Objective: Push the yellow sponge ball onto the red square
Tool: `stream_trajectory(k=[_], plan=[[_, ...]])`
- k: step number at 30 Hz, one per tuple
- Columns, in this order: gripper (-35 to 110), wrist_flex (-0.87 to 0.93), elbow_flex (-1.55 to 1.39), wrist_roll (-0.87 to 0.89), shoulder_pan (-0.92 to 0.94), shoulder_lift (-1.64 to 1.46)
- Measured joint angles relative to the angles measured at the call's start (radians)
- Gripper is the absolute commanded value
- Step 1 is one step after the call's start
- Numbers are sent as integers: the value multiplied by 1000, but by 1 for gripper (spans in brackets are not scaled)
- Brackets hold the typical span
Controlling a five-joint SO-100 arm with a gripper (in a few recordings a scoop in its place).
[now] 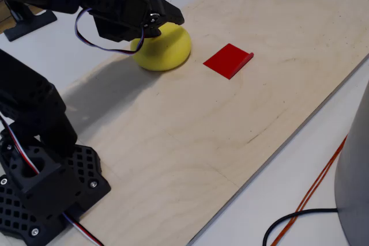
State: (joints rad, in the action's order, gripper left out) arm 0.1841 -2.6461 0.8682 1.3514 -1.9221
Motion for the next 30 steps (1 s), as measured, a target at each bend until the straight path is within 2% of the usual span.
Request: stream_trajectory(k=[14, 30], plan=[[17, 40, 143, -8, 18, 138], [16, 92, 296, -189, 146, 193]])
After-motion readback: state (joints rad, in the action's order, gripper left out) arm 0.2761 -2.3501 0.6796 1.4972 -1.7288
